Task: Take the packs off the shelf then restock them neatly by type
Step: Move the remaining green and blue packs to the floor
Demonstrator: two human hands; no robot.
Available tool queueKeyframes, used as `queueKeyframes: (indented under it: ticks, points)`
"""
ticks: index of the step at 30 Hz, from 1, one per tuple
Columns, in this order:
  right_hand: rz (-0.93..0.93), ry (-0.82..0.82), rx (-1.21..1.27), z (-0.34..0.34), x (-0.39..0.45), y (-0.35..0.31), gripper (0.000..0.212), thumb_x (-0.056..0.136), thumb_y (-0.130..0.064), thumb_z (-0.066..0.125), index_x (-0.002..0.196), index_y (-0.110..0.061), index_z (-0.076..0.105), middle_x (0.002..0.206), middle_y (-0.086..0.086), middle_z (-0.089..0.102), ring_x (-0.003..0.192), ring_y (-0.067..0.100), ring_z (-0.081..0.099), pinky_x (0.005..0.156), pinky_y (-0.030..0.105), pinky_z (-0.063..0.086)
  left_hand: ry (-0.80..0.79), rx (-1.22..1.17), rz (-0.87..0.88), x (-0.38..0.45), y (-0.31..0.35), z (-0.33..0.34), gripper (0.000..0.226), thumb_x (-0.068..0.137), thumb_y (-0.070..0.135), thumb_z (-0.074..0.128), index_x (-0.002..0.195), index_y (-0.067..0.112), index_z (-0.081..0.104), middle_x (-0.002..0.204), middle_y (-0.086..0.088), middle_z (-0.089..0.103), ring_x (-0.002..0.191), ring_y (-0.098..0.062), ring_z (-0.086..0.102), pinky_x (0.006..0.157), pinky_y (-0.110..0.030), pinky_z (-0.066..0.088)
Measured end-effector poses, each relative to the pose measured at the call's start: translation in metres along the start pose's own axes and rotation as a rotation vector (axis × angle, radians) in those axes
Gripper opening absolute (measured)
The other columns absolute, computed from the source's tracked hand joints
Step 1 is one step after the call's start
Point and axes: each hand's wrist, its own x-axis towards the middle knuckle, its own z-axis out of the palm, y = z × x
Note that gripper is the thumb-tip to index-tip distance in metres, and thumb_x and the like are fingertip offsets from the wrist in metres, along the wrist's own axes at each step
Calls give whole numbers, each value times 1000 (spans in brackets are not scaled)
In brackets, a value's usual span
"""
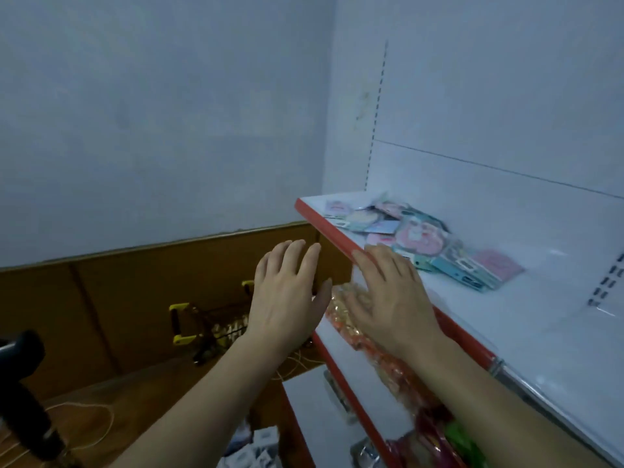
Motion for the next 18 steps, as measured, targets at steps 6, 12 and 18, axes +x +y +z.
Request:
queueKeyframes:
  ticks: [6,12,18]
  points:
    - [205,101,-159,-77,-70,35,59,95,-50,46,141,-13,51,145,12,50,137,33,43,110,55,38,22,-163,273,1,88,-4,58,97,54,49,146,24,40,151,-2,43,143,-26,32,117,-46,28]
    - [437,149,-367,-166,-168,65,59,97,-52,43,144,-17,48,150,9,46,143,29,37,116,52,32,38,-365,551,-30,204,-13,56,98,51,44,143,18,46,146,-7,48,137,-29,39,112,-48,36]
    - [652,203,-550,-261,-280,80,60,98,-52,43,145,-15,47,150,10,47,143,30,38,115,53,34,45,-586,764,-86,325,-41,55,97,49,45,140,15,50,143,-9,51,136,-31,43,109,-51,39]
